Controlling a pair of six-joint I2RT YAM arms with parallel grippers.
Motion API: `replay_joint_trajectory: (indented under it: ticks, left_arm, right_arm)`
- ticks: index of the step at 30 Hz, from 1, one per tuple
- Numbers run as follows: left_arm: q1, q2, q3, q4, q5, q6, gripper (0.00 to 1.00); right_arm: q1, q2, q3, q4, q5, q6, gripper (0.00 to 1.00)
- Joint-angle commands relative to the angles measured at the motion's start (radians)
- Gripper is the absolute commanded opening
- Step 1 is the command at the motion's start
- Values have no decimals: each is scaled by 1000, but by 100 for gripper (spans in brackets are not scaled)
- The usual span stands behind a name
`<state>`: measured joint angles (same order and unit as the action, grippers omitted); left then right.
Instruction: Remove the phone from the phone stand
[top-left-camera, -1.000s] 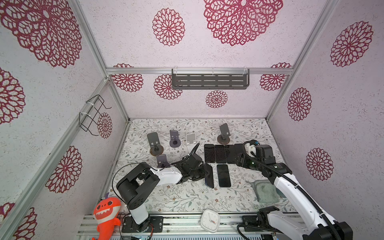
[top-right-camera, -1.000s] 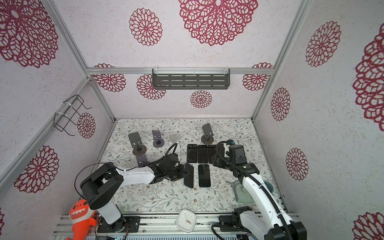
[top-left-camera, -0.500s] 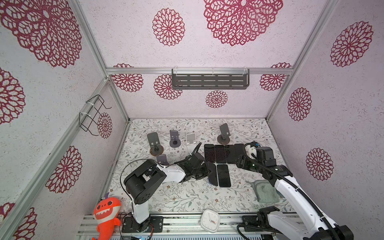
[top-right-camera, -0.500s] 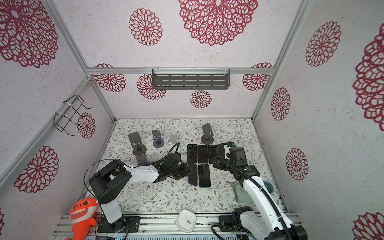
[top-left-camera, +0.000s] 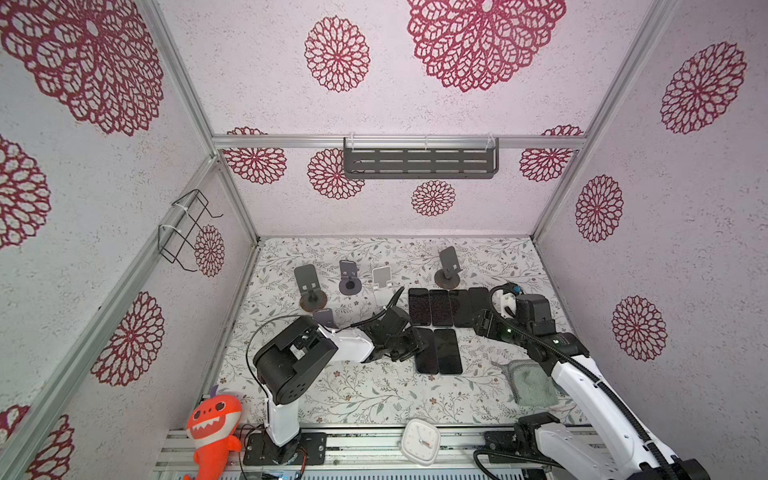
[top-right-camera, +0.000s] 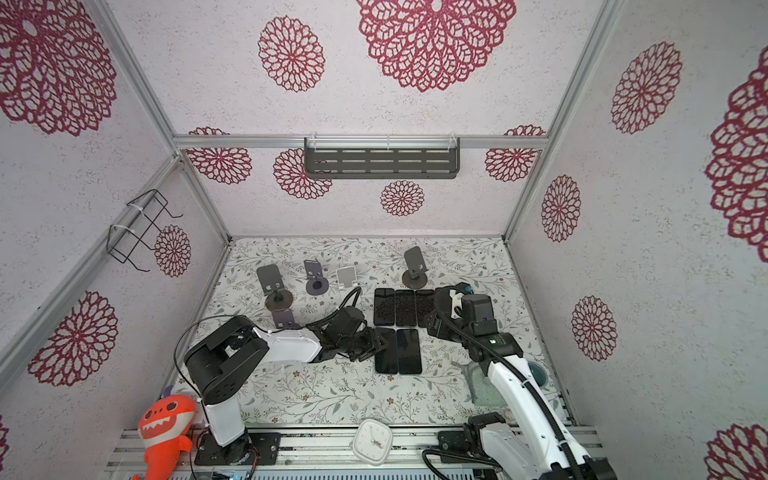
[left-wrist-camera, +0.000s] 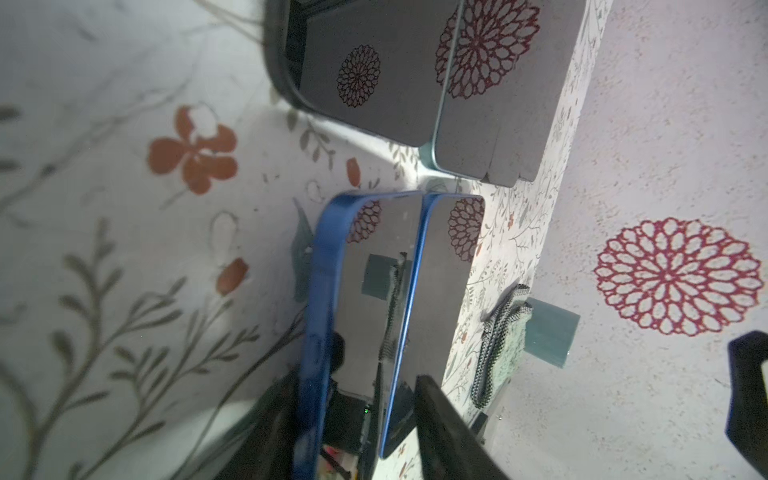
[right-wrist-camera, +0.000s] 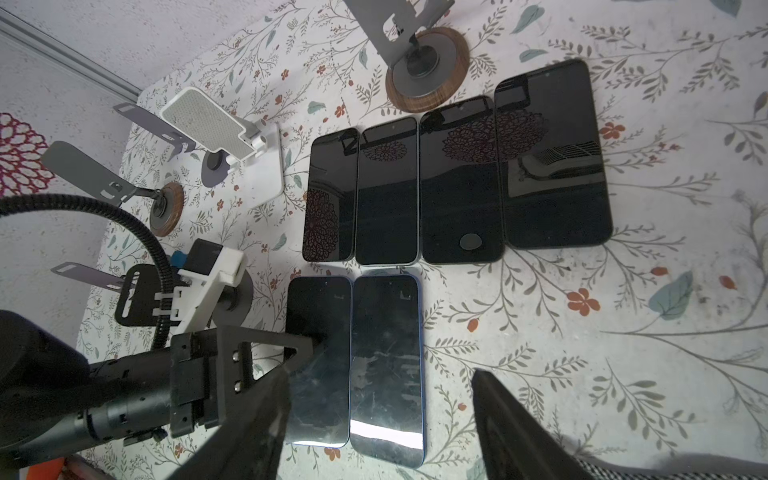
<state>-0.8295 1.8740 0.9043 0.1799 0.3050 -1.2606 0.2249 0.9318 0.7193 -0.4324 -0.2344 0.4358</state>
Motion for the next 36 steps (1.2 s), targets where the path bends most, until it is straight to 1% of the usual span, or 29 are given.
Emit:
replay_joint_trajectory:
  ticks: [1, 5, 11, 13, 14, 17, 22, 26, 29, 32, 34, 36]
  left_arm:
    - [-6, 11, 11, -76, -11, 16, 59]
    - [-6, 2, 23, -111, -21, 34, 82]
    - [-10, -26, 61, -209, -54, 79, 93]
    - [-13, -36, 76, -248, -69, 97, 100]
    - [-12, -40, 83, -261, -75, 105, 98]
    - [-18, -55, 111, -321, -107, 130, 98]
    - [-42, -95, 204, -481, -196, 208, 98]
    - [-53, -119, 238, -544, -241, 234, 98]
    - [-57, -141, 257, -583, -269, 250, 98]
    - [-62, -174, 289, -635, -308, 279, 98]
    - [-64, -209, 328, -700, -355, 318, 98]
    - [-65, -248, 366, -762, -418, 372, 98]
  right_arm:
    - [-6, -11, 9, 0, -11, -22, 73]
    - [-6, -8, 13, -2, -10, -21, 73]
    - [-7, -2, 21, -8, -3, -25, 73]
    - [-7, 0, 24, -8, -5, -25, 73]
    - [-6, 2, 24, -8, -5, -25, 73]
    - [-7, 4, 26, -8, -3, -25, 73]
    - [-8, 2, 29, -8, -2, -22, 73]
    - [-9, -3, 38, -17, 9, -30, 73]
    - [-8, -15, 48, -26, 43, -44, 74]
    - [-8, -44, 53, -20, 112, -63, 80]
    - [-8, -60, 55, -12, 202, -76, 99]
    - [-7, -62, 66, -8, 286, -83, 99]
